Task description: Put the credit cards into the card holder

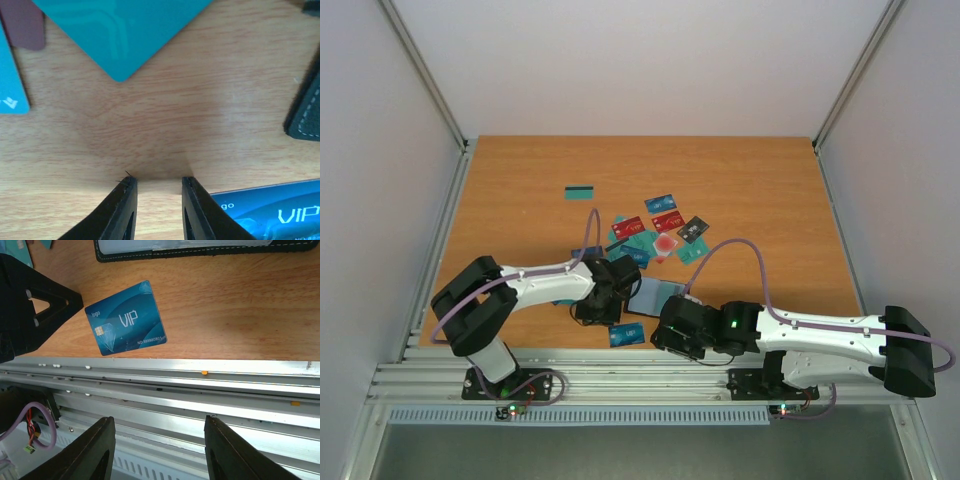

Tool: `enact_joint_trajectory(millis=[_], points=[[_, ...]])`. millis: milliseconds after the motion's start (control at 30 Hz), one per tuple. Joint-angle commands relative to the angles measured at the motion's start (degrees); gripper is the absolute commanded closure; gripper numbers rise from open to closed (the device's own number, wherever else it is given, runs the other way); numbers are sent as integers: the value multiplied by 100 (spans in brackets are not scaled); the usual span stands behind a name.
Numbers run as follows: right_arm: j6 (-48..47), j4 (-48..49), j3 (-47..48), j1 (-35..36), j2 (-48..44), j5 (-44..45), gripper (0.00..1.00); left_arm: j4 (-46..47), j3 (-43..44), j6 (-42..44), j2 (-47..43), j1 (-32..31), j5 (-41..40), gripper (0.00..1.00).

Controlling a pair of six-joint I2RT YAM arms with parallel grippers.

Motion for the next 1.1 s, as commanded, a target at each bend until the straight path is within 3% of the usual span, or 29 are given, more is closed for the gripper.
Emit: enact_joint_trajectory(millis=[0,433,700,1067], points=[[84,-59,-27,43,-9,253,49,294,-162,93,225,-144,147,73],[168,97,-175,49,-2,161,49,438,-130,-3,334,-620,376,73],[410,1033,-534,84,403,-176,48,497,-129,-88,300,-788,457,73],[804,2374,-479,218,1556,-498,46,246,-112,126,-485,-772,327,73]])
